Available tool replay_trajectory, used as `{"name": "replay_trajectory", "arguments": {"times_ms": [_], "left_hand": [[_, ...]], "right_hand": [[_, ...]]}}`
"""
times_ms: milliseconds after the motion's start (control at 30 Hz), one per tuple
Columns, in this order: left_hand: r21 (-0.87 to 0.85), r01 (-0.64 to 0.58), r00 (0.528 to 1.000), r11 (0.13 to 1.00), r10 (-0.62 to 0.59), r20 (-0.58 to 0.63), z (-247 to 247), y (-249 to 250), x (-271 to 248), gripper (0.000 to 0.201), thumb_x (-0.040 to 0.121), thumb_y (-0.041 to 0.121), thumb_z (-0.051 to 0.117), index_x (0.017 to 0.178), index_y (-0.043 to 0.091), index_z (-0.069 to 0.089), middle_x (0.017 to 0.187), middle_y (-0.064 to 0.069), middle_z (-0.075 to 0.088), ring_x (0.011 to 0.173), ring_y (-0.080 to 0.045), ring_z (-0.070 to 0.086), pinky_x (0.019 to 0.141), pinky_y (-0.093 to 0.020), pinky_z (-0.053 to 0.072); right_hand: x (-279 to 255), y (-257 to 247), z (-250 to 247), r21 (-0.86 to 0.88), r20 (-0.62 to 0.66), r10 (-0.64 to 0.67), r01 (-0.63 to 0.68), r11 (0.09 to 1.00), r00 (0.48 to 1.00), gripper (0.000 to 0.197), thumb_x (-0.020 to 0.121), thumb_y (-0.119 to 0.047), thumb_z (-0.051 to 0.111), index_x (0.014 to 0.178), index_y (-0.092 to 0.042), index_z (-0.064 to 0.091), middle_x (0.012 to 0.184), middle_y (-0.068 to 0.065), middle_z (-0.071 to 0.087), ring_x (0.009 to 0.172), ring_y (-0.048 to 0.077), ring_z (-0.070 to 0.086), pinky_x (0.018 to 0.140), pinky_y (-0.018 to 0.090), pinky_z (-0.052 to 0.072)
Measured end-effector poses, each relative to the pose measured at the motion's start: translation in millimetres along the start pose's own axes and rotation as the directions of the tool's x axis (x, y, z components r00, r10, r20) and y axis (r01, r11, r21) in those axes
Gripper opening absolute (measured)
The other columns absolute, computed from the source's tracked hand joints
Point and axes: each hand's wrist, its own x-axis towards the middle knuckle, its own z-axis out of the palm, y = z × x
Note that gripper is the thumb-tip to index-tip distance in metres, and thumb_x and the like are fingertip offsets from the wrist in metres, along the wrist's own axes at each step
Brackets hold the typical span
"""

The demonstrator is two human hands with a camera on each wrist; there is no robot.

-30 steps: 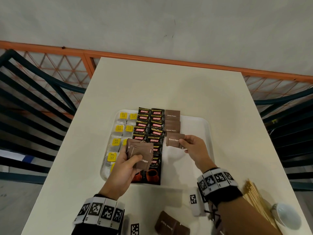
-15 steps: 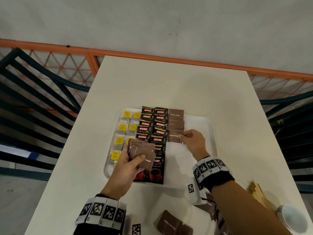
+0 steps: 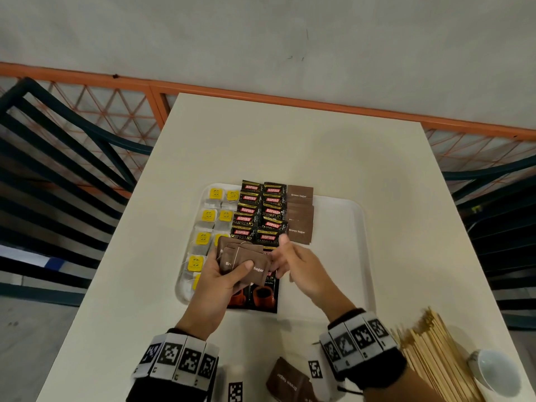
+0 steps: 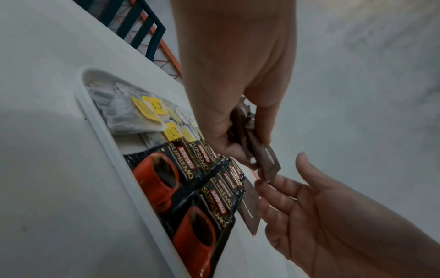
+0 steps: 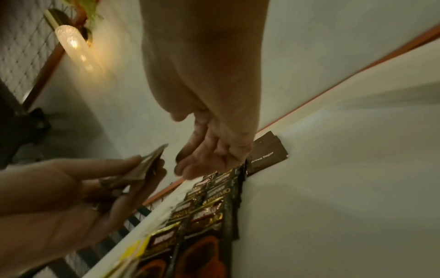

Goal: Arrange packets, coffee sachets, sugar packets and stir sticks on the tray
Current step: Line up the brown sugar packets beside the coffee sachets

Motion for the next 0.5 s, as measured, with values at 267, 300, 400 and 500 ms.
{"name": "replay_trajectory", "arguments": {"times_ms": [267, 300, 400, 500], "left_hand": [[-0.009, 0.011, 1.000, 1.000, -0.011, -0.004, 0, -2, -1, 0.034, 0.089, -0.001, 0.051, 0.115, 0.020, 0.053, 0.096, 0.001, 0.072, 0.088, -0.017, 0.069, 0.066, -0.027, 0.056], [-0.022, 0.023, 1.000, 0.999, -0.023, 0.006, 0, -2, -1, 0.034, 0.090, -0.003, 0.048, 0.114, 0.021, 0.054, 0.094, 0.002, 0.072, 0.086, -0.017, 0.068, 0.065, -0.026, 0.056], [-0.035, 0.038, 0.999, 0.999, -0.037, 0.030, 0, -2, -1, 0.040, 0.089, -0.009, 0.042, 0.110, 0.023, 0.055, 0.088, 0.003, 0.073, 0.081, -0.014, 0.068, 0.062, -0.025, 0.056], [-0.030, 0.045, 0.998, 0.999, -0.044, 0.033, -1, 0, -2, 0.043, 0.089, -0.011, 0.040, 0.110, 0.024, 0.054, 0.090, 0.003, 0.072, 0.079, -0.010, 0.069, 0.063, -0.025, 0.057]], "right_hand": [[-7, 10, 6, 0.254, 0.120, -0.001, -0.030, 0.967, 0.993, 0.006, 0.088, -0.007, 0.060, 0.089, -0.013, 0.059, 0.077, 0.002, 0.067, 0.065, 0.010, 0.066, 0.063, 0.021, 0.056], [-6, 11, 5, 0.255, 0.098, 0.000, -0.025, 0.966, 0.995, 0.005, 0.088, -0.007, 0.060, 0.091, -0.011, 0.060, 0.077, 0.003, 0.067, 0.063, 0.010, 0.066, 0.063, 0.020, 0.056], [-3, 20, -2, 0.283, 0.029, 0.014, -0.022, 0.959, 0.999, 0.012, 0.088, -0.007, 0.060, 0.099, -0.005, 0.062, 0.080, 0.008, 0.067, 0.062, 0.009, 0.064, 0.061, 0.019, 0.054], [0, 30, -14, 0.353, -0.065, 0.055, -0.029, 0.935, 0.996, 0.007, 0.088, -0.007, 0.058, 0.093, -0.009, 0.064, 0.081, 0.009, 0.067, 0.065, 0.011, 0.062, 0.059, 0.018, 0.051]]}}
